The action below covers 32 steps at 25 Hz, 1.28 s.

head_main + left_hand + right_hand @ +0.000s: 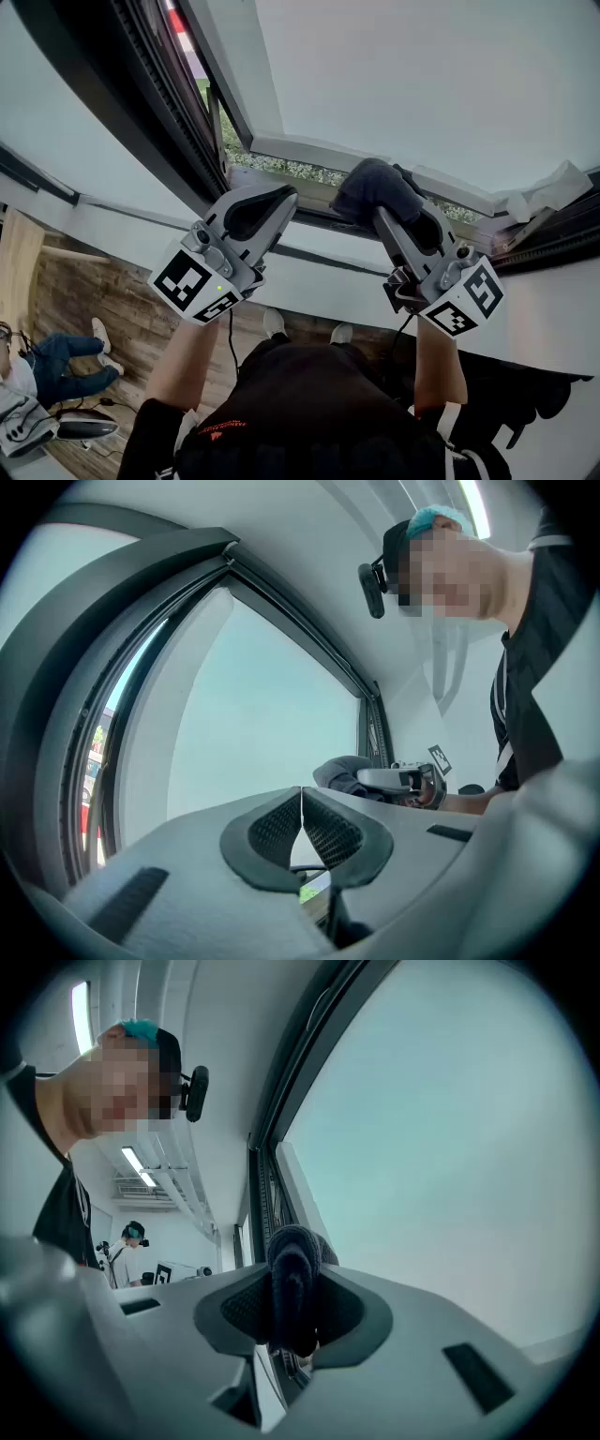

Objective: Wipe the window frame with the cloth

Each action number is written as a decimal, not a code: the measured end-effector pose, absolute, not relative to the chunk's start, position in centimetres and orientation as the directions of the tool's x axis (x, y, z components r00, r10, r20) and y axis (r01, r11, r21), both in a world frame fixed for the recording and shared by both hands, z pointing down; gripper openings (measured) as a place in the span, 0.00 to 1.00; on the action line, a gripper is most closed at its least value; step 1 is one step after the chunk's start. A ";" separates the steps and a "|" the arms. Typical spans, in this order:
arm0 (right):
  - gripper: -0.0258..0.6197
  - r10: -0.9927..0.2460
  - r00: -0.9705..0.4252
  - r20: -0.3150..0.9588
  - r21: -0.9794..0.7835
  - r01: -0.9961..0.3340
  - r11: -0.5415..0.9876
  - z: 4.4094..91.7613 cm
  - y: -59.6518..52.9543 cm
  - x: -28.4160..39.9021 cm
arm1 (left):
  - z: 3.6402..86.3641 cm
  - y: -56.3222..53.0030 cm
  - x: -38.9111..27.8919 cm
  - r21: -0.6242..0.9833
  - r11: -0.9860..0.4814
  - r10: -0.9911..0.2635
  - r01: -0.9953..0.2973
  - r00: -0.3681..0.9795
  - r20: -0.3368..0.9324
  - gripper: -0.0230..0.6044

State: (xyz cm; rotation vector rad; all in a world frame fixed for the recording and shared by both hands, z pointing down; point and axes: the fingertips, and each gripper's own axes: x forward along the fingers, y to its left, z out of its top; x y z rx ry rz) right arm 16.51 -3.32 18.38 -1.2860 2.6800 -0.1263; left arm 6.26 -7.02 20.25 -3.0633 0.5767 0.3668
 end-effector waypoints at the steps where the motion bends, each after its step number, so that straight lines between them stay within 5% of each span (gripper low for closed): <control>1: 0.19 -0.781 -0.614 -0.113 -0.147 -0.767 0.624 18.4 -3.4 16.5 | 20.3 -7.1 6.3 0.040 -0.933 -0.358 -0.358 0.905 -0.229 0.07; 17: 0.19 -0.774 -0.620 -0.127 -0.157 -0.758 0.633 17.9 -4.1 16.6 | 20.2 -7.4 6.1 0.048 -0.928 -0.369 -0.369 0.898 -0.238 0.07; 32: 0.19 -0.702 -0.689 -0.177 -0.059 -0.705 0.707 13.2 -8.2 10.8 | 15.3 -10.3 -0.5 -0.048 -0.877 -0.442 -0.478 0.842 -0.311 0.07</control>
